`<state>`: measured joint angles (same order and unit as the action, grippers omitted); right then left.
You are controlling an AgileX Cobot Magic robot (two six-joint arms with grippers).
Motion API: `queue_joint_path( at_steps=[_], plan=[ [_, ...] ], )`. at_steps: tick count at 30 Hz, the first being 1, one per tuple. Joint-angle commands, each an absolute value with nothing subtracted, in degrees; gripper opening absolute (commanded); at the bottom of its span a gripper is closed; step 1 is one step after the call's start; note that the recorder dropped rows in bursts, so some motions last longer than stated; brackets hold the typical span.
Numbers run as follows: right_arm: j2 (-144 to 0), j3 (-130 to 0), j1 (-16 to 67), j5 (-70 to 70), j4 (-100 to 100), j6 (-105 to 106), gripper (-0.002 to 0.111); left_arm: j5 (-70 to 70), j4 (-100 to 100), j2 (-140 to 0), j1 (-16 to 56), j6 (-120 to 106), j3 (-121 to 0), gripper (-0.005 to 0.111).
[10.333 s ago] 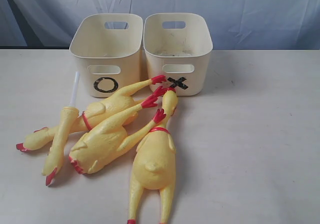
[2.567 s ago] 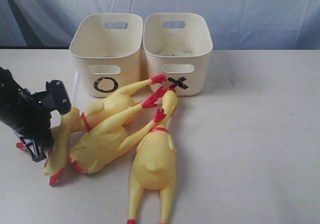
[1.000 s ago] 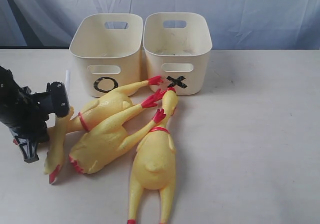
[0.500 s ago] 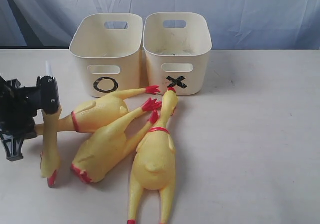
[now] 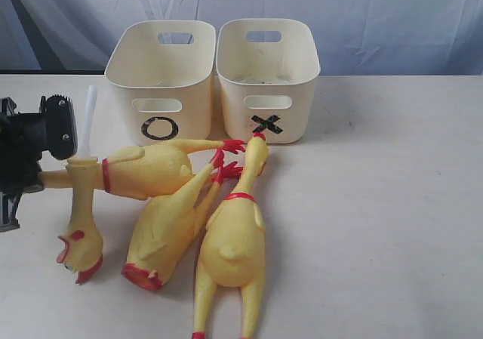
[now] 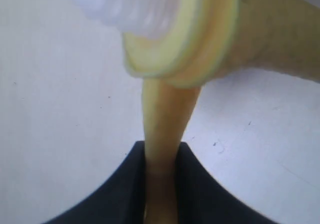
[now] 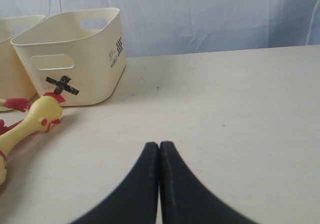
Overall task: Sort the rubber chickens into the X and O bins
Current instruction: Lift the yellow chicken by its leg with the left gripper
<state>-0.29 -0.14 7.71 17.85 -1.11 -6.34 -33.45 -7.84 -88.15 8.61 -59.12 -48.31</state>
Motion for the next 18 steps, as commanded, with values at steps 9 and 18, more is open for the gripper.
queue_joint_path(
  at_steps=[9, 18],
  plan=[
    [0.0, 0.0, 7.43, 17.49, -1.37, -6.15, 0.0, -34.47, -14.96, -83.42, 8.85, -56.53, -48.16, 0.0],
    [0.0, 0.0, 7.43, 17.49, -1.37, -6.15, 0.0, -27.89, -16.09, -82.0, 9.23, -55.68, -48.16, 0.0]
  ],
)
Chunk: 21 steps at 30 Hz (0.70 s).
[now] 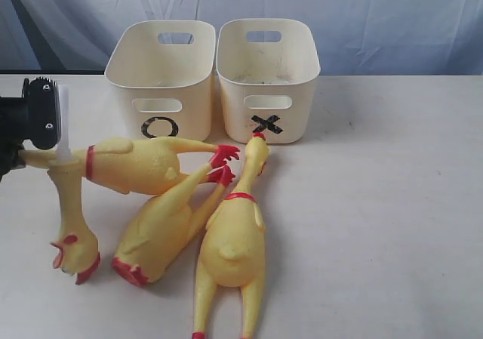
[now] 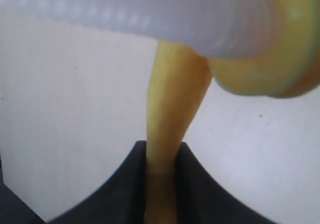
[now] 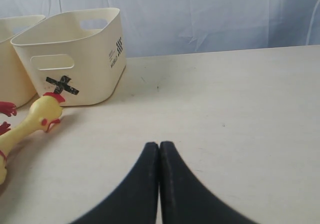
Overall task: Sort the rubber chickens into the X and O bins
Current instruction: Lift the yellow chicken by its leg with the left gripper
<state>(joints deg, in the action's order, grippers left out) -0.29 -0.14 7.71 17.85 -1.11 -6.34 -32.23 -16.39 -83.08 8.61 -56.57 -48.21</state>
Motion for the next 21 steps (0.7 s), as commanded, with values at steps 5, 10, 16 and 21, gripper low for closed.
queue_joint_path(
  at_steps=[5, 10, 16, 21],
  plan=[
    [0.0, 0.0, 7.43, 17.49, -1.37, -6.15, 0.0, -25.28, -16.09, -82.0, 9.32, -55.68, -48.16, 0.0],
    [0.0, 0.0, 7.43, 17.49, -1.37, -6.15, 0.0, -22.31, -16.09, -82.0, 9.32, -55.68, -48.16, 0.0],
    [0.0, 0.0, 7.43, 17.49, -1.37, -6.15, 0.0, -17.31, -16.09, -82.0, 9.32, -56.09, -48.16, 0.0],
    [0.0, 0.0, 7.43, 17.49, -1.37, -6.15, 0.0, -12.69, -16.55, -82.0, 9.32, -57.86, -48.16, 0.0]
  ],
)
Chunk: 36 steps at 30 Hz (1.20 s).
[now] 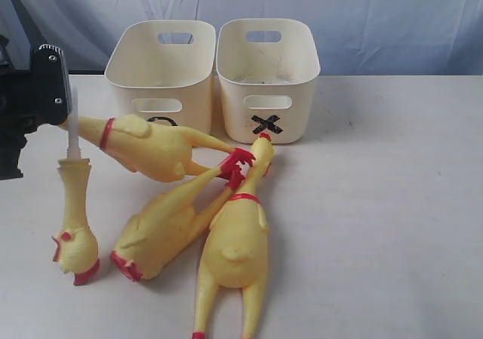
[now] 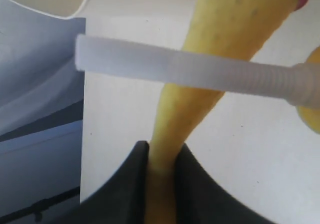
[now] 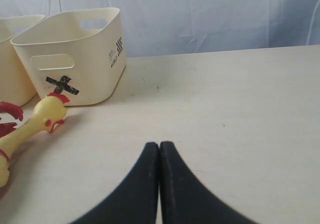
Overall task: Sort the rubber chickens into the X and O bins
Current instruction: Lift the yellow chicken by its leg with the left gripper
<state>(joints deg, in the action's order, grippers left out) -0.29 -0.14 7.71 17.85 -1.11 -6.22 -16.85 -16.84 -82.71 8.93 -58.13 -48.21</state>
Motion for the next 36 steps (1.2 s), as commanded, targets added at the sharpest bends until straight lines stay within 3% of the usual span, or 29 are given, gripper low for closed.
queue_joint_path(
  at_steps=[1, 17, 36],
  plan=[
    [0.0, 0.0, 7.43, 17.49, -1.37, -6.15, 0.0, -11.48, -16.88, -82.0, 9.32, -58.26, -48.16, 0.0],
    [0.0, 0.0, 7.43, 17.49, -1.37, -6.15, 0.0, 5.03, -17.58, -79.45, 9.32, -59.04, -48.16, 0.0],
    [0.0, 0.0, 7.43, 17.49, -1.37, -6.15, 0.0, 3.39, -9.14, -77.98, 9.32, -55.65, -48.16, 0.0]
  ],
)
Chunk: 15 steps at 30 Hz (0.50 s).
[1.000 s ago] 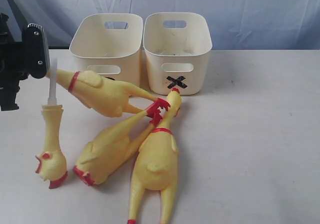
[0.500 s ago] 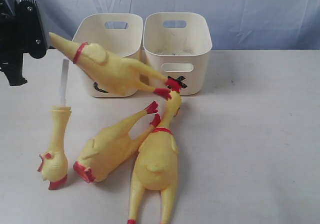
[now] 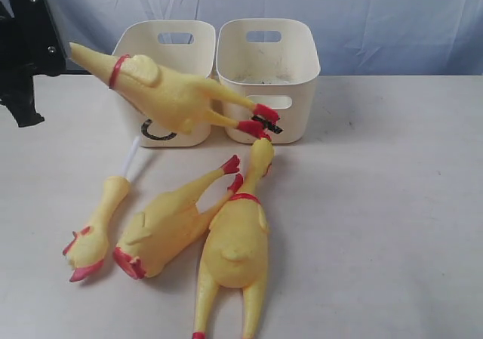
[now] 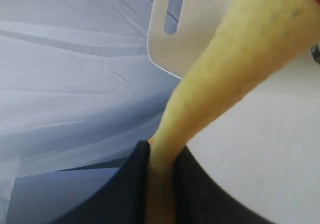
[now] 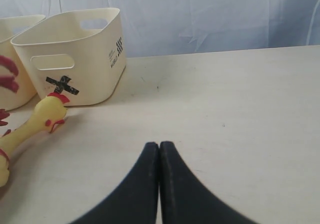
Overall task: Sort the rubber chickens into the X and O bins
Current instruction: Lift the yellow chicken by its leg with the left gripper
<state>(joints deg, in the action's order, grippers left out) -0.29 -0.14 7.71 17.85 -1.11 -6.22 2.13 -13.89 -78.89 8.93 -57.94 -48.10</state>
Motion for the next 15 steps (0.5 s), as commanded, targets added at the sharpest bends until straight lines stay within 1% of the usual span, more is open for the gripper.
queue_joint_path(
  at_steps=[1, 4, 10, 15],
  plan=[
    [0.0, 0.0, 7.43, 17.49, -1.37, -6.15, 0.0, 3.39, -8.78, -77.98, 9.32, -55.65, -48.16, 0.0],
    [0.0, 0.0, 7.43, 17.49, -1.37, -6.15, 0.0, 3.39, -8.27, -77.84, 9.32, -55.65, -48.16, 0.0],
    [0.0, 0.0, 7.43, 17.49, -1.37, -6.15, 0.0, 6.33, -0.41, -76.66, 9.32, -55.55, -48.16, 0.0],
    [0.0, 0.0, 7.43, 17.49, -1.37, -6.15, 0.0, 4.17, 4.86, -76.29, 9.32, -55.55, -50.9, 0.0]
  ],
)
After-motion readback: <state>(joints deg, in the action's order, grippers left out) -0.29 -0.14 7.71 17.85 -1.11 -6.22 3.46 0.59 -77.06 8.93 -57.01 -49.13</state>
